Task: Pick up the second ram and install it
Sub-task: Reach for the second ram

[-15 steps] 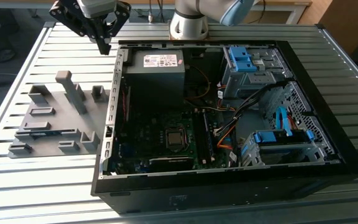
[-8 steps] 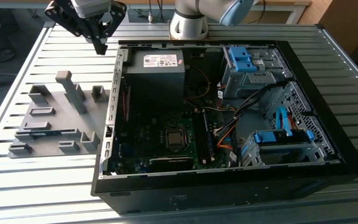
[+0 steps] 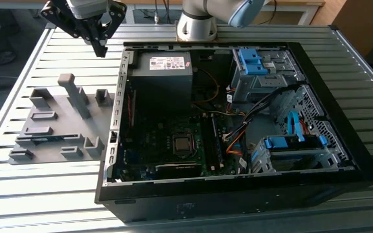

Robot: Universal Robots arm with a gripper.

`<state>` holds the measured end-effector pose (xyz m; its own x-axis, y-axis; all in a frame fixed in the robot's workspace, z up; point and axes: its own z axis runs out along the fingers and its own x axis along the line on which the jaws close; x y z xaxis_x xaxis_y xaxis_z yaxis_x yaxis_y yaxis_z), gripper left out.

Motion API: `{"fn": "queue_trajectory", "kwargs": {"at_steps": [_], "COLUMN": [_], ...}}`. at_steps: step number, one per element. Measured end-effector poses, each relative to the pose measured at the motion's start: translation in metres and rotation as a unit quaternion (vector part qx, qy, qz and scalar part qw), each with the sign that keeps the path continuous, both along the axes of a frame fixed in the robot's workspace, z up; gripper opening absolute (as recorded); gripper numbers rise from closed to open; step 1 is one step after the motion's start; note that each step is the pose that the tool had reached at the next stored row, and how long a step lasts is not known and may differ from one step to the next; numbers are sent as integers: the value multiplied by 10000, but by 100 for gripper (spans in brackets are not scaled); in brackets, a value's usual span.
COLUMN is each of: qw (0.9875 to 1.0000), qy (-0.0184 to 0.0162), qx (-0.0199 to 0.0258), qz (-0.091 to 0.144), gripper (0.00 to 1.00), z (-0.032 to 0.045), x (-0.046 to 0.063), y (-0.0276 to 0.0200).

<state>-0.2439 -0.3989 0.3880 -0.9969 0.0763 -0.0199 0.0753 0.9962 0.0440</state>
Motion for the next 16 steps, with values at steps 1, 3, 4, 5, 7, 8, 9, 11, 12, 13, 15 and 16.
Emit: {"fn": "queue_trajectory", "kwargs": {"at_steps": [1,3,4,5,7,8,9,11,12,13,15,16], "qw": [10000,10000,10000,10000,10000,10000,10000,10000,10000,10000,10000,10000], "qy": [0,0,0,0,0,0,0,0,0,0,0,0], "qx": [0,0,0,0,0,0,0,0,0,0,0,0], "qz": [0,0,0,0,0,0,0,0,1,0,0,0], "gripper": [11,11,11,11,11,11,11,11,11,11,11,11], "z": [0,0,-1,-1,-1,-1,-1,-1,-2,-2,-2,-2], "x": [-10,-29,-38,-46,-62,-70,-78,-96,-105,-113,-126,-132], "y": [0,0,0,0,0,0,0,0,0,0,0,0]}}
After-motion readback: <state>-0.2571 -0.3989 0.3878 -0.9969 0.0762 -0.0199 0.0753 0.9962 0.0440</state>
